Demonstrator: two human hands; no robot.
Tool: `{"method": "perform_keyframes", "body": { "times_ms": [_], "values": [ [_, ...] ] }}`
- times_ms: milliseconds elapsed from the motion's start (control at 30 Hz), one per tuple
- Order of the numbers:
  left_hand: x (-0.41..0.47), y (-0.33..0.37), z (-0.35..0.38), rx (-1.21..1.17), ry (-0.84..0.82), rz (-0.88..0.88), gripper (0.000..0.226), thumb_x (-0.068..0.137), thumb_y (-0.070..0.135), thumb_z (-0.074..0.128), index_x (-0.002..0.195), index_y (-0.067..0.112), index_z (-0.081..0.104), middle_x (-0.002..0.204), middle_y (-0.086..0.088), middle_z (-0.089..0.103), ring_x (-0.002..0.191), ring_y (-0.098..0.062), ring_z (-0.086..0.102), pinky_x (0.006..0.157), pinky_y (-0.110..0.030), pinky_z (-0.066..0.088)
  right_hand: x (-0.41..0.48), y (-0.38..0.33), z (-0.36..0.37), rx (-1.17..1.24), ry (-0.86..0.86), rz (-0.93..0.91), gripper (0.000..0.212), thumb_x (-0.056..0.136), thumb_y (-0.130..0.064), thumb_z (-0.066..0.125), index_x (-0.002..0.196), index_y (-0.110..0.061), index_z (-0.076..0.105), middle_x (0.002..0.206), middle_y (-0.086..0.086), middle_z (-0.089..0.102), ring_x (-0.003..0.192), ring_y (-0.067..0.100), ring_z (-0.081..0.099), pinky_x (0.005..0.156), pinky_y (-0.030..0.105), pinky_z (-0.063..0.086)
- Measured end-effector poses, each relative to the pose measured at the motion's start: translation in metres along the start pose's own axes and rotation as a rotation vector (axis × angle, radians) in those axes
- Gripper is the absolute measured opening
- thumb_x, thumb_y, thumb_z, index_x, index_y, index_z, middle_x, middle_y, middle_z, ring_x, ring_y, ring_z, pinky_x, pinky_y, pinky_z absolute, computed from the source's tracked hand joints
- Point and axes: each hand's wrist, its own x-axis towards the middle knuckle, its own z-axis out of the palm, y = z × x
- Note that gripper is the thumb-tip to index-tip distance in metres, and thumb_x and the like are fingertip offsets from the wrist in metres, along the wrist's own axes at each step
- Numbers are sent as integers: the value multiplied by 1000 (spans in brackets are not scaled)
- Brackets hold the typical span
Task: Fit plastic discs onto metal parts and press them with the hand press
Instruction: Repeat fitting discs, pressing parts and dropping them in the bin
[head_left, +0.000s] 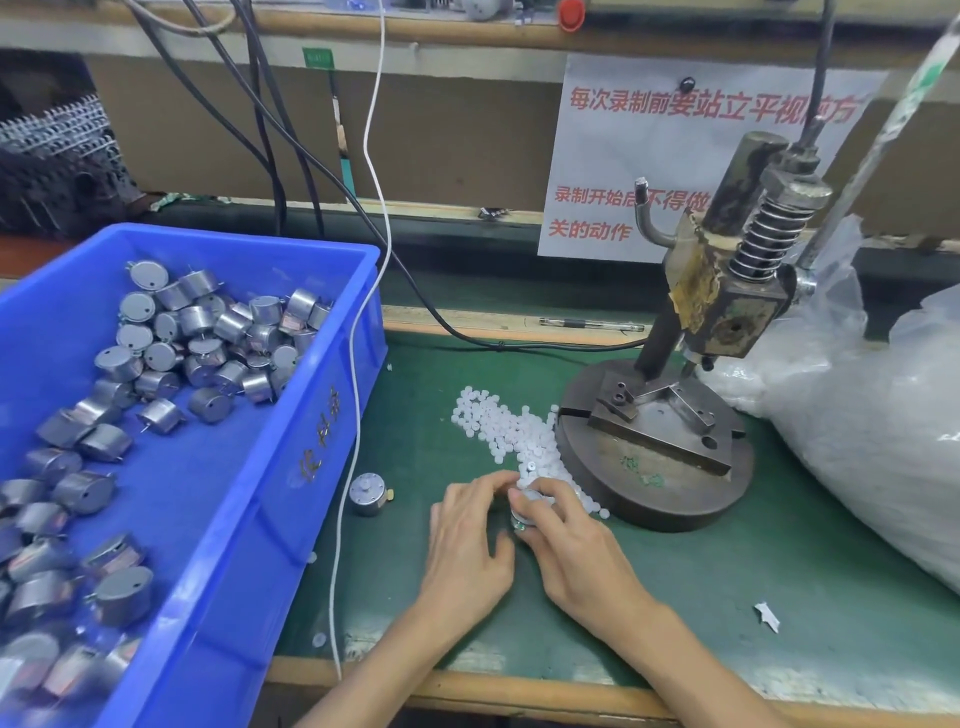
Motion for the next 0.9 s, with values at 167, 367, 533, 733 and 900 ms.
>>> {"method": "perform_keyframes", "body": {
  "times_ms": [167, 367, 533, 733, 900],
  "values": [
    [-3, 2, -1, -80, -21, 42, 57, 71, -3, 52, 120, 25, 48, 110, 23, 48, 107, -3, 44, 98, -25, 33, -1, 6, 2, 69, -16, 89, 25, 86, -8, 58, 110, -4, 63, 104, 10, 61, 72, 22, 63, 56, 30, 52],
    [4, 15, 2, -174, 23, 278, 46, 75, 3, 70, 118, 17, 60, 123, 9, 57, 116, -4, 49, 100, -22, 38, 5, 4, -18, 675, 53, 498, 6, 93, -17, 57, 98, -19, 55, 63, -10, 66, 51, 2, 57, 52, 13, 41],
    [30, 44, 9, -245, -102, 319, 50, 76, 13, 72, 123, 23, 58, 115, 20, 58, 104, 7, 51, 92, -13, 38, 15, 28, -50, 760, 37, 766, 34, 100, -33, 41, 82, -10, 59, 52, 1, 45, 36, 12, 37, 36, 20, 27],
    [61, 81, 37, -230, -69, 117, 30, 71, 30, 80, 99, 26, 69, 86, 0, 56, 68, -1, 49, 68, -10, 38, 6, 49, -77, 843, 324, 882, 13, 100, -14, 41, 92, -13, 51, 51, -3, 58, 36, 11, 45, 33, 19, 31],
    [78, 94, 57, -165, -68, -44, 33, 68, 32, 82, 93, 19, 65, 95, 6, 46, 78, -11, 54, 67, -7, 38, 2, 61, -91, 789, 376, 865, 23, 93, 2, 46, 96, -18, 58, 72, 5, 66, 56, 15, 61, 40, 22, 44]
  ]
}}
